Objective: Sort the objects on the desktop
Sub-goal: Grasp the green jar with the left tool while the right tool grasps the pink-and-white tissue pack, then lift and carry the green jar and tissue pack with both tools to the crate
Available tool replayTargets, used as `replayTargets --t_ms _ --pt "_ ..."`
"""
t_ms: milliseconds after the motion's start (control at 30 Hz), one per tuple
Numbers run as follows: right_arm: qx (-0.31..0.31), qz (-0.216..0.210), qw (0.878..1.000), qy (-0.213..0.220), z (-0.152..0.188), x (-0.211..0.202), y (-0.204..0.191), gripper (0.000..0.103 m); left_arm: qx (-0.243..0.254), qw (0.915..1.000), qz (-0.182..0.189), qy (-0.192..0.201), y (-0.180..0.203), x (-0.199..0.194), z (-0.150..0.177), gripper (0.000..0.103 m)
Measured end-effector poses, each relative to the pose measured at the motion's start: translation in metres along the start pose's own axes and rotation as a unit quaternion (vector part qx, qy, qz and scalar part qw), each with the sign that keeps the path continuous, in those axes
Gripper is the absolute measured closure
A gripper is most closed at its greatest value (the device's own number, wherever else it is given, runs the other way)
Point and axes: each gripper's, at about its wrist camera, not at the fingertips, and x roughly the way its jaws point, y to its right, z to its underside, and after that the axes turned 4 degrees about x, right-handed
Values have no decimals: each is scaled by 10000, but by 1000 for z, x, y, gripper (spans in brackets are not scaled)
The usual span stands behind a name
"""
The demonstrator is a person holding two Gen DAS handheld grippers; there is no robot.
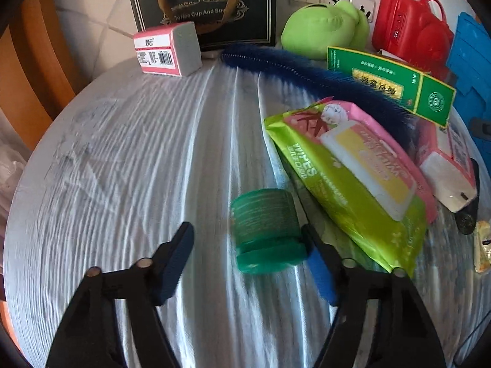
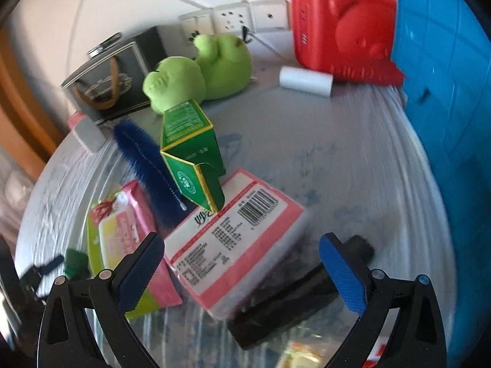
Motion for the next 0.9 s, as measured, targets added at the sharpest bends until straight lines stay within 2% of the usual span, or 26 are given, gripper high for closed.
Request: replayTargets --t_ms 133,233,300,433,533,733,833,900 --pt "582 55 9977 -342 -5 24 5 1 79 9999 128 68 -1 4 0 45" --pt "983 9 9925 -727 -6 43 6 1 93 9998 171 94 -2 5 -1 45" --pt "1112 90 9905 -805 -5 52 3 1 73 9997 208 102 -3 5 -1 45" --pt "995 347 9926 -606 -7 61 -6 0 73 9996 262 108 -4 6 -1 45" --pt "633 581 9934 -754 -7 78 -14 0 44 9995 294 87 -4 6 -2 45" --pt "-15 446 9960 -769 -2 76 -12 4 17 9995 319 35 -5 7 -1 46" --pt "-433 375 9952 -797 3 63 -10 10 50 9993 376 27 -6 3 2 63" --pt "-500 340 9947 -829 10 57 -4 11 27 9992 407 5 -6 2 5 63"
